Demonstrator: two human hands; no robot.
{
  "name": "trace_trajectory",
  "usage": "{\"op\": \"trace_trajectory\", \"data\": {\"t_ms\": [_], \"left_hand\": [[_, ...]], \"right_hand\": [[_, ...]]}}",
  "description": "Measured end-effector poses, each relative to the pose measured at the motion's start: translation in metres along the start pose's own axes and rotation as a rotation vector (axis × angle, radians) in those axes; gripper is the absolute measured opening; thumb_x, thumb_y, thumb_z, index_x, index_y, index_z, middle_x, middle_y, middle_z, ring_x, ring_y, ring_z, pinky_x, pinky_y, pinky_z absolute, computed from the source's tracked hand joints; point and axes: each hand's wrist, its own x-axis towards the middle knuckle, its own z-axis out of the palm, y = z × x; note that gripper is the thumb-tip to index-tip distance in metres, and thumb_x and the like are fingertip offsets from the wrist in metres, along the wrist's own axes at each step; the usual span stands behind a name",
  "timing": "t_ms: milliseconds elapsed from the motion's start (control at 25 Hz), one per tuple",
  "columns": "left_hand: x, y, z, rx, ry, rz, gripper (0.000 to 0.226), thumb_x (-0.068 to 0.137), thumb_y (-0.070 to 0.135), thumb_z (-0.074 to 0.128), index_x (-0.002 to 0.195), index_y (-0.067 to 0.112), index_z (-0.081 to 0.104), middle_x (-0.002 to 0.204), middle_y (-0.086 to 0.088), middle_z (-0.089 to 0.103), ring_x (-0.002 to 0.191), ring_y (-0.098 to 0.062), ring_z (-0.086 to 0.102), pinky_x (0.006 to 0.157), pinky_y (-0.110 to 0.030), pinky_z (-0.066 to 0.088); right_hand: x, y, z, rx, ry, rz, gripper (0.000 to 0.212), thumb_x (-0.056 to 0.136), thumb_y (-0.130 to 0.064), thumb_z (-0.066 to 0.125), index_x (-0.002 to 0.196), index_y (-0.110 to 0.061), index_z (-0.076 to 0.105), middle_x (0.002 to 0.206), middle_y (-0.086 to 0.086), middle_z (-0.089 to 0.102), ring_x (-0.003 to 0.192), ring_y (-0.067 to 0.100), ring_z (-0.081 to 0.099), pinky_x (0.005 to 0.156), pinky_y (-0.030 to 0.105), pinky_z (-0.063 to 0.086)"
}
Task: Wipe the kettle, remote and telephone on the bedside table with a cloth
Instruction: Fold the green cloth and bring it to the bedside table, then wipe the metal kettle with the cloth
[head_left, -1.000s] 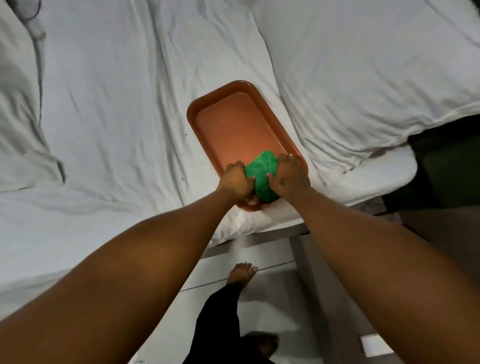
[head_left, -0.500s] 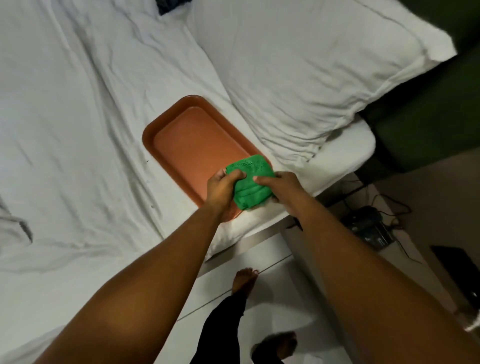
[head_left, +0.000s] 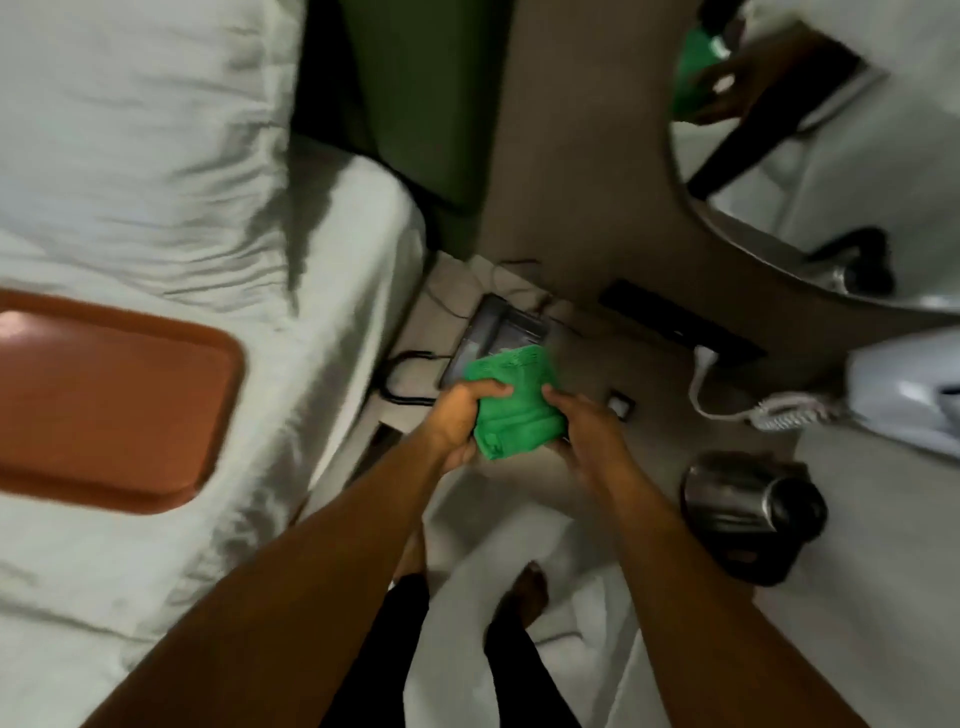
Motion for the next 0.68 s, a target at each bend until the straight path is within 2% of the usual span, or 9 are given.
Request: {"op": "trace_trajectory", "data": {"t_ms": [120, 200, 280, 360, 440, 520, 560, 680], "left_hand": [[0.032, -0.059, 0.060, 0.114, -0.009, -0.064, 0.046, 0.087, -0.006, 0.053, 0.132, -0.005, 0.058, 0.131, -0.032, 0.062, 0.115, -0.049, 0.062, 0.100, -0.065, 0.048], [0.047, -0.096, 0.090, 0.174, 0.013, -0.068, 0.045, 0.085, -0.010, 0.057, 0.129, -0.006, 0.060, 0.129, -0.032, 0.064, 0.117, -0.051, 0.062, 0.101, -0.066, 0.048], [0.064, -0.133, 0.115, 0.217, 0.041, -0.066, 0.038, 0.084, -0.011, 0.060, 0.120, -0.002, 0.067, 0.114, -0.023, 0.072, 0.108, -0.046, 0.068, 0.092, -0.056, 0.057], [0.081, -0.166, 0.130, 0.272, 0.096, -0.039, 0.033, 0.084, -0.009, 0.063, 0.112, 0.005, 0.070, 0.102, -0.015, 0.075, 0.096, -0.038, 0.071, 0.084, -0.047, 0.060], [0.102, -0.198, 0.139, 0.363, 0.169, 0.011, 0.034, 0.086, -0.005, 0.065, 0.117, 0.007, 0.068, 0.105, -0.014, 0.073, 0.096, -0.034, 0.069, 0.083, -0.043, 0.059], [0.120, -0.225, 0.145, 0.440, 0.222, 0.064, 0.035, 0.088, -0.002, 0.064, 0.122, 0.005, 0.066, 0.110, -0.014, 0.071, 0.099, -0.032, 0.069, 0.083, -0.041, 0.059], [0.129, -0.239, 0.147, 0.464, 0.235, 0.085, 0.034, 0.089, -0.001, 0.063, 0.123, 0.005, 0.066, 0.111, -0.014, 0.071, 0.101, -0.033, 0.070, 0.085, -0.043, 0.059], [0.151, -0.272, 0.157, 0.537, 0.241, 0.144, 0.032, 0.090, 0.000, 0.063, 0.122, 0.008, 0.066, 0.108, -0.010, 0.071, 0.103, -0.032, 0.069, 0.090, -0.045, 0.059]], "right_hand": [[-0.003, -0.001, -0.082, -0.043, 0.144, -0.019, 0.020, 0.091, -0.009, 0.061, 0.108, 0.000, 0.065, 0.105, 0.020, 0.068, 0.078, 0.027, 0.069, 0.056, 0.028, 0.059], [-0.007, 0.004, -0.134, -0.124, 0.254, -0.033, 0.024, 0.092, -0.013, 0.061, 0.111, 0.002, 0.064, 0.105, 0.018, 0.068, 0.087, 0.028, 0.067, 0.071, 0.034, 0.059], [-0.006, 0.011, -0.190, -0.353, 0.439, -0.107, 0.027, 0.092, -0.022, 0.062, 0.111, -0.004, 0.065, 0.111, 0.014, 0.069, 0.092, 0.024, 0.065, 0.089, 0.033, 0.052], [-0.002, 0.019, -0.243, -0.640, 0.644, -0.248, 0.037, 0.091, -0.030, 0.061, 0.122, -0.011, 0.061, 0.123, 0.014, 0.064, 0.111, 0.029, 0.059, 0.096, 0.033, 0.043], [0.013, 0.027, -0.293, -0.829, 0.803, -0.336, 0.047, 0.092, -0.036, 0.057, 0.132, -0.013, 0.053, 0.135, 0.018, 0.055, 0.124, 0.036, 0.049, 0.105, 0.043, 0.040], [0.033, 0.031, -0.329, -0.945, 0.877, -0.282, 0.056, 0.094, -0.045, 0.046, 0.140, -0.013, 0.041, 0.146, 0.021, 0.042, 0.135, 0.038, 0.038, 0.111, 0.052, 0.035], [0.044, 0.031, -0.344, -0.983, 0.895, -0.262, 0.060, 0.096, -0.047, 0.041, 0.142, -0.010, 0.038, 0.148, 0.022, 0.040, 0.137, 0.038, 0.035, 0.112, 0.052, 0.032], [0.074, 0.029, -0.369, -1.030, 0.870, -0.285, 0.057, 0.099, -0.046, 0.030, 0.136, -0.004, 0.042, 0.140, 0.023, 0.049, 0.130, 0.038, 0.045, 0.109, 0.047, 0.035]]}}
